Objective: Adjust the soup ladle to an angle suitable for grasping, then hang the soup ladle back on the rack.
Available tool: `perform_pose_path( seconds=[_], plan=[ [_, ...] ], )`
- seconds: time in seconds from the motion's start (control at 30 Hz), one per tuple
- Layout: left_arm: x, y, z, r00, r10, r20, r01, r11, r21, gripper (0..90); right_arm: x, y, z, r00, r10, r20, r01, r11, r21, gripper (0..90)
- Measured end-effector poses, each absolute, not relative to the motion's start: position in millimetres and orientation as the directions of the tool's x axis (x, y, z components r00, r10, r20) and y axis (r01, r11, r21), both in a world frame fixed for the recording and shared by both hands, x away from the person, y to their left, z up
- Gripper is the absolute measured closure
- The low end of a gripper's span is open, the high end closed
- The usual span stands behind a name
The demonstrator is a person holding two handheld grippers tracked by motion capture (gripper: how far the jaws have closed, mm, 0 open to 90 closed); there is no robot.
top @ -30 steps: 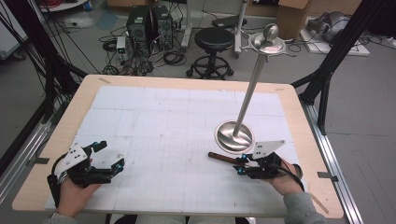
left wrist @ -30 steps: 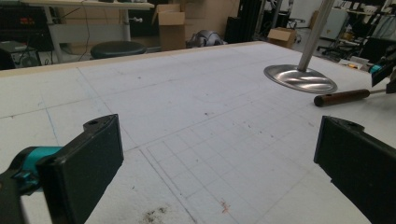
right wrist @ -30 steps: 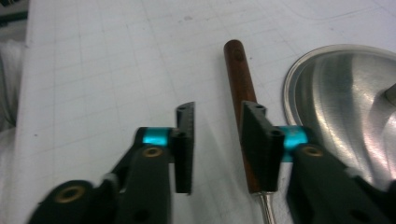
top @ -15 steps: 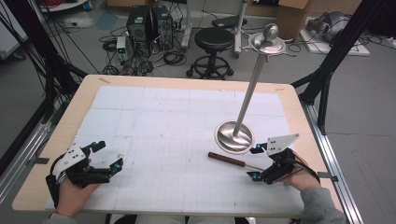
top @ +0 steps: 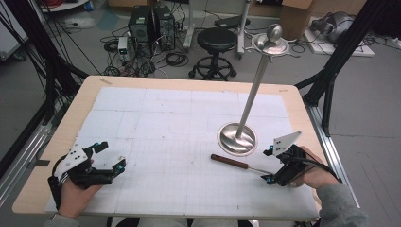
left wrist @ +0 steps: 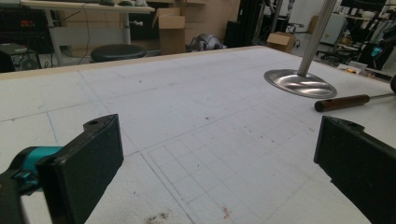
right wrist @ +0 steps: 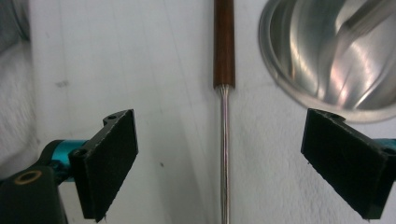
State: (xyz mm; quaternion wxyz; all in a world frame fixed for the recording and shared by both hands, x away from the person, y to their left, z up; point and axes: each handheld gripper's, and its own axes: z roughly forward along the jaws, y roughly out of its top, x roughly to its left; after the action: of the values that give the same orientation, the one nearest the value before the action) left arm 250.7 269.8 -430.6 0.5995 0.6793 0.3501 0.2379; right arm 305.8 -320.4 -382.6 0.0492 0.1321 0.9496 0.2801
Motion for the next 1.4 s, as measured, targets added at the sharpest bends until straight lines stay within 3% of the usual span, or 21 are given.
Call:
perform_pose_path(
  seconds=[0.2, 0.43, 0.53, 0.8, 1.17, 1.4],
  plan=[
    [247.9, 270.8, -431.2, 0.640, 0.762, -0.096, 0.191, -0.037, 0.981, 1.8, 312.8, -317.5, -393.5, -0.963, 0.269, -0.015, 0.232, 0.856, 0.463, 9.9],
    [240.7, 280.1, -431.6, 0.620, 0.778, -0.100, 0.192, -0.027, 0.981, 1.8, 319.4, -312.0, -401.7, -0.957, 0.284, 0.060, 0.285, 0.874, 0.393, 10.3],
    [238.7, 282.4, -430.7, 0.613, 0.783, -0.107, 0.185, -0.011, 0.983, 1.8, 321.3, -310.4, -404.2, -0.959, 0.275, 0.068, 0.281, 0.890, 0.360, 14.9],
    [236.5, 284.8, -431.5, 0.607, 0.788, -0.107, 0.191, -0.013, 0.982, 1.8, 324.7, -311.9, -405.7, -0.965, 0.257, 0.051, 0.259, 0.900, 0.352, 20.4],
    [240.4, 280.6, -431.1, 0.620, 0.778, -0.102, 0.187, -0.020, 0.982, 1.8, 324.3, -309.2, -407.2, -0.967, 0.248, 0.064, 0.256, 0.927, 0.273, 36.0],
    [241.8, 282.4, -431.6, 0.616, 0.780, -0.108, 0.192, -0.016, 0.981, 1.8, 328.3, -302.8, -408.6, -0.966, 0.256, 0.038, 0.259, 0.945, 0.199, 51.8]
  ],
)
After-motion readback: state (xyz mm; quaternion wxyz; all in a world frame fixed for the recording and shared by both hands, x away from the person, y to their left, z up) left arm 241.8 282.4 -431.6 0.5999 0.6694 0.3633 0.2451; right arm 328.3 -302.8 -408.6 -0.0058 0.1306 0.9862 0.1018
